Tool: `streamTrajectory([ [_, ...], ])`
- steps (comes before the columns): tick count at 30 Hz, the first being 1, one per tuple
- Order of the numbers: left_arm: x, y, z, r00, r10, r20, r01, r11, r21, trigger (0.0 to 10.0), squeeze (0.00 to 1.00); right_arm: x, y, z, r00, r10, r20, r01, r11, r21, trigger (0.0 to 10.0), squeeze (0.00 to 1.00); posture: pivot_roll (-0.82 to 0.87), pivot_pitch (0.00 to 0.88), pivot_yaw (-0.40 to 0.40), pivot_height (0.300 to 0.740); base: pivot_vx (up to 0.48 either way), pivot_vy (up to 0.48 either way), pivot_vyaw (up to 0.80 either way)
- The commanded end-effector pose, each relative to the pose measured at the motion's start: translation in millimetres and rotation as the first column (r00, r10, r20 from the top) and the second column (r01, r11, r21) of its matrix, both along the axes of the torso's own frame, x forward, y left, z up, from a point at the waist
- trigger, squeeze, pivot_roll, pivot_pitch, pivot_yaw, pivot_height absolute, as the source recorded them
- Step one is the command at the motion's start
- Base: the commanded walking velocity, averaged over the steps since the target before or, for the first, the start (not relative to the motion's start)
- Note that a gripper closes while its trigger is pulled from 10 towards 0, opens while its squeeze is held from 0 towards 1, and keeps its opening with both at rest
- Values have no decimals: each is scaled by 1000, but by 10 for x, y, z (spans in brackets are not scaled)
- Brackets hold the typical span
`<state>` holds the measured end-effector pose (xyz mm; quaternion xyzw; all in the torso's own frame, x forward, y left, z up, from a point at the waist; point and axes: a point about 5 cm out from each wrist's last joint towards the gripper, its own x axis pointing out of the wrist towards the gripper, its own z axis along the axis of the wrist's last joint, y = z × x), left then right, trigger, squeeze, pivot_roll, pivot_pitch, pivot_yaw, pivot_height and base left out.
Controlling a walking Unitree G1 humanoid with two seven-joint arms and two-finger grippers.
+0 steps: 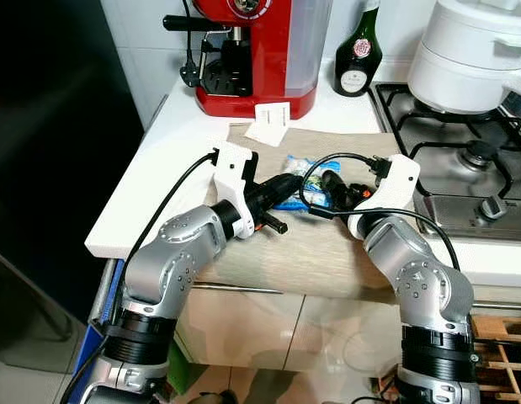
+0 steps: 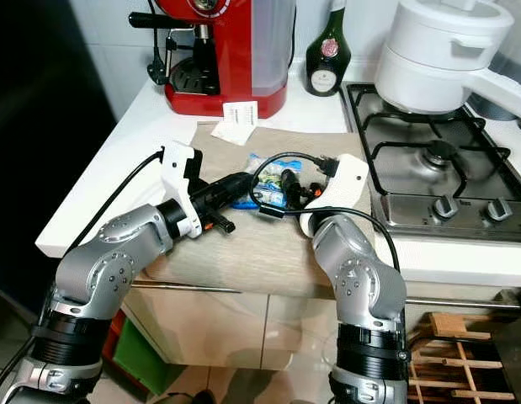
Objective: Restocking fridge
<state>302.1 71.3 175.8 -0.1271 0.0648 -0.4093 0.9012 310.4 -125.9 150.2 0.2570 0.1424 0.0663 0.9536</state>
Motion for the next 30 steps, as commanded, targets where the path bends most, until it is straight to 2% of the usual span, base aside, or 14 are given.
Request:
streamTrajectory([
  [1, 18, 0, 4, 1000, 5, -18, -5, 1000, -18, 10000, 0, -59, 129, -321, 988, 56, -147, -55, 998, 16, 0, 192, -154, 28, 54, 740, 0, 0, 0],
  [4, 25, -19, 9, 1000, 4, -30, -5, 999, -44, 10000, 0, -40, 178, -271, 992, 70, -108, -68, 997, 23, 0, 243, -154, 28, 54, 740, 0, 0, 0],
  [6, 30, -39, 19, 999, -1, -37, -1, 998, -62, 10000, 0, -22, 199, -226, 994, 77, -81, -75, 997, 27, 0, 243, -159, 30, 54, 740, 0, 0, 0],
  [7, 39, -59, 32, 999, -1, -38, -2, 998, -67, 10000, 0, 5, 226, -145, 996, 80, -28, -79, 997, 15, 0, 251, -159, 31, 54, 740, 0, 0, 0],
  [9, 43, -70, 36, 999, -1, -32, -1, 998, -59, 10000, 0, 16, 241, -108, 997, 82, -5, -82, 996, 20, 0, 251, -159, 31, 54, 740, 0, 0, 0],
  [13, 82, -118, 99, 999, 12, -34, -15, 996, -91, 10000, 0, 78, 291, 128, 986, 75, 146, -76, 997, -1, 0, 275, -158, 28, 54, 740, 0, 0, 0],
  [15, 95, -118, 110, 999, 17, -35, -20, 995, -99, 10000, 0, 97, 303, 204, 979, 70, 192, -71, 997, -3, 0, 278, -158, 27, 54, 740, 0, 0, 0],
  [17, 112, -105, 117, 999, 29, -39, -33, 994, -108, 10000, 0, 119, 318, 353, 958, 68, 277, -66, 998, -16, 0, 286, -157, 27, 54, 740, 0, 0, 0],
  [18, 112, -105, 117, 999, 29, -39, -33, 994, -108, 10000, 0, 119, 318, 353, 958, 68, 277, -66, 998, -16, 0, 286, -157, 27, 54, 740, 0, 0, 0],
  [19, 126, -91, 126, 998, 38, -45, -44, 992, -121, 10000, 0, 135, 309, 512, 928, 46, 369, -47, 999, -7, 0, 286, -157, 27, 54, 740, 0, 0, 0],
  [26, 165, -47, 115, 996, 69, -57, -76, 990, -119, 10000, 0, 179, 222, 789, 872, 7, 489, 15, 999, -40, 0, 286, -156, 26, 53, 740, 0, 0, 0],
  [28, 183, -11, 97, 995, 102, -20, -103, 993, -59, 10000, 0, 191, 180, 818, 859, 12, 511, 52, 993, -110, 0, 251, -157, 27, 50, 740, 0, 0, 0],
  [29, 195, 33, 98, 991, 135, 21, -134, 991, -27, 10000, 0, 206, 136, 781, 857, 17, 515, 108, 971, -212, 0, 180, -157, 27, 49, 740, 0, 0, 0],
  [30, 212, 112, 84, 978, 183, 103, -190, 980, 65, 10000, 0, 199, 112, 734, 858, 28, 513, 138, 949, -283, 706, 0, -158, 29, 49, 740, 0, 0, 0],
])
